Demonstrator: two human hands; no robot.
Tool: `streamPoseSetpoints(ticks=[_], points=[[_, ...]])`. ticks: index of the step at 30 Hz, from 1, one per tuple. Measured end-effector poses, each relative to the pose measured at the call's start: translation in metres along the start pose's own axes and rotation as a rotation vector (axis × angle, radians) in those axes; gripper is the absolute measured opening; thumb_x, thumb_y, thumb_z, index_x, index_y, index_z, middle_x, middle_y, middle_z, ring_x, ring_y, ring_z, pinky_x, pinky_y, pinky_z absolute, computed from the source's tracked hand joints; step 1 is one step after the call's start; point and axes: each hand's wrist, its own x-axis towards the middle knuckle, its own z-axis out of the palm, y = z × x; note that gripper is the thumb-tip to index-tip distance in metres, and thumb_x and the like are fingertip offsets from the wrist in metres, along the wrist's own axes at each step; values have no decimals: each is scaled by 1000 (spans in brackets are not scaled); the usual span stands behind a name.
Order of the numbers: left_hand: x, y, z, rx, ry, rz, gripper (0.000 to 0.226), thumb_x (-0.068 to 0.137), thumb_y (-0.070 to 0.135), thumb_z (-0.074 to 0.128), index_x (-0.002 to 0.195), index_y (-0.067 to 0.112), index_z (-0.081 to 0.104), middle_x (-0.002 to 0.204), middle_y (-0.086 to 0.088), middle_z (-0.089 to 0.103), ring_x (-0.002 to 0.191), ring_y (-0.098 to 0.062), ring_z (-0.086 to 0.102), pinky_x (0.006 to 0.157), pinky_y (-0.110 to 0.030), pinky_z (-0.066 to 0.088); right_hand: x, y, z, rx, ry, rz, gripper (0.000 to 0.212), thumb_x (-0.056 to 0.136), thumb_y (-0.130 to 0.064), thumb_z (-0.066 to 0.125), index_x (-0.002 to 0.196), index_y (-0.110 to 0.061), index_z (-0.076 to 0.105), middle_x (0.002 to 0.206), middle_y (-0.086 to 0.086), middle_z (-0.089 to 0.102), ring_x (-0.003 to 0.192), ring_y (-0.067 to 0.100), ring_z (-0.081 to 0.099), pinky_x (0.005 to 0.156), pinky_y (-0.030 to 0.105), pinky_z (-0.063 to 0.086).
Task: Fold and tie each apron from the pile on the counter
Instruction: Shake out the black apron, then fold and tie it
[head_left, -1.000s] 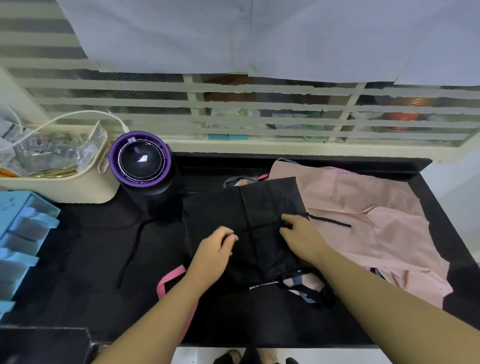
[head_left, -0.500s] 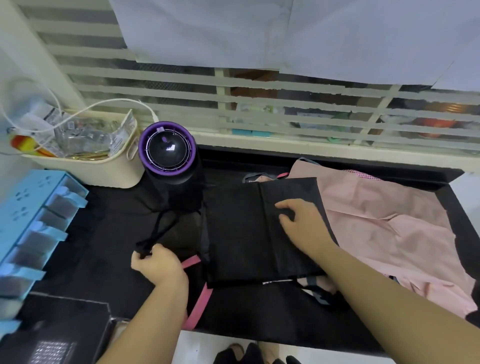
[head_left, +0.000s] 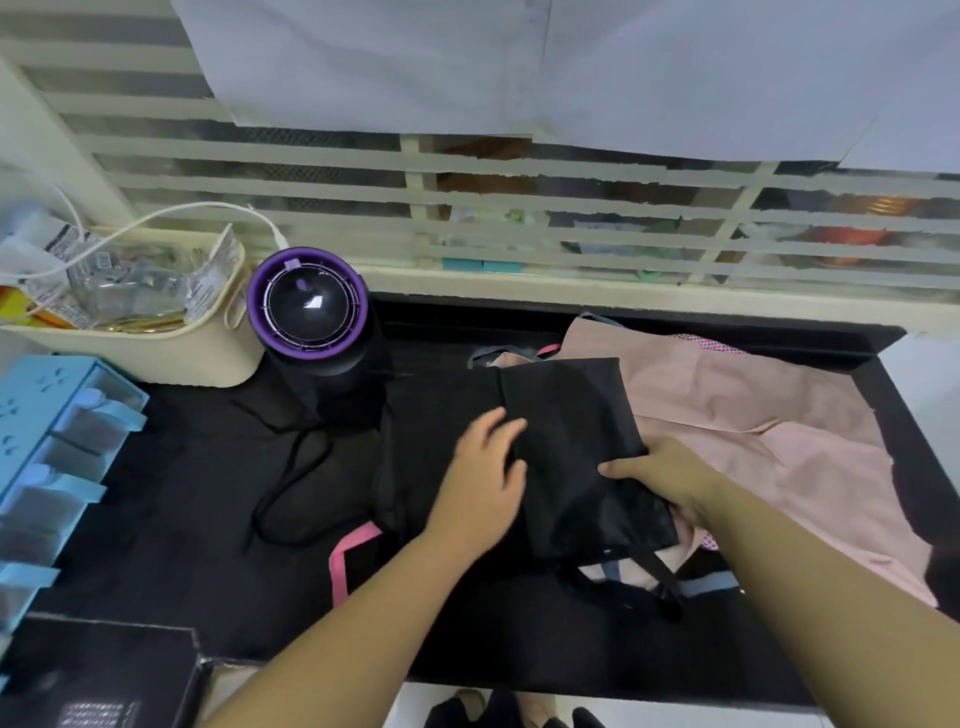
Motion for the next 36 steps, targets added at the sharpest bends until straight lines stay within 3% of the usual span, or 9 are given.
streamPoseSetpoints(ticks=[2,5,12,15,19,23,27,31,36], points=[[6,8,19,82,-262,-27,51,100,30,45,148,25,31,158,6,14,144,-17,18,114,-29,19,-6,-8,-4,-51,-38,-65,24,81,-4,68,104,-11,66,95,6,72,85,22,69,74,33,55],[15,15,36,-18,-328,-97,58,99,29,49,151,27,23,160,6,9,142,-21,23,115,-32,25,-17,-17,-17,-260,-28,-199,30,81,-3,64,103,-23,59,100,0,68,89,16,64,79,32,51],[45,38,34,-1109,-292,-716,40,101,38,38,140,30,41,125,1,58,111,-24,57,78,-43,52,-53,-44,-5,-538,-96,-488,60,74,-7,59,127,-32,46,94,-16,61,86,-2,57,72,9,45],[45,17,18,-1392,-281,-897,64,93,65,31,127,18,59,129,-13,60,115,-38,56,79,-50,50,-54,-40,29,-601,-177,-488,86,71,-21,58,149,-29,22,131,2,54,113,16,56,94,29,49],[24,-17,-11,-1489,-186,-942,96,78,86,24,125,10,61,132,-16,56,122,-41,52,84,-53,48,-53,-37,75,-644,-254,-411,92,85,-18,57,153,-27,-5,85,-1,57,74,14,57,61,27,46],[-6,-38,-29,-1511,-201,-901,93,73,85,33,128,13,57,124,-16,64,117,-35,58,92,-51,46,-40,-23,118,-568,-176,-419,89,88,-28,58,152,-25,-3,97,2,64,84,17,62,75,35,53],[-12,-41,-18,-1295,-124,-844,49,91,47,53,124,12,59,122,-11,66,114,-25,61,98,-39,45,-34,-2,130,-684,-223,-552,72,95,-36,51,153,-24,10,110,-2,62,102,17,56,95,36,45],[-8,-42,2,-970,62,-826,27,99,17,50,123,8,59,115,-12,67,106,-28,64,94,-41,50,-28,37,107,-891,96,-894,54,89,-37,49,141,-23,43,131,-1,54,124,19,44,106,37,40],[-20,-20,12,-353,271,-513,63,97,11,51,151,17,20,147,-5,35,134,-19,38,102,-21,33,-25,65,88,-483,185,-524,74,85,-43,64,147,-19,31,149,-3,33,138,13,26,114,25,22]])
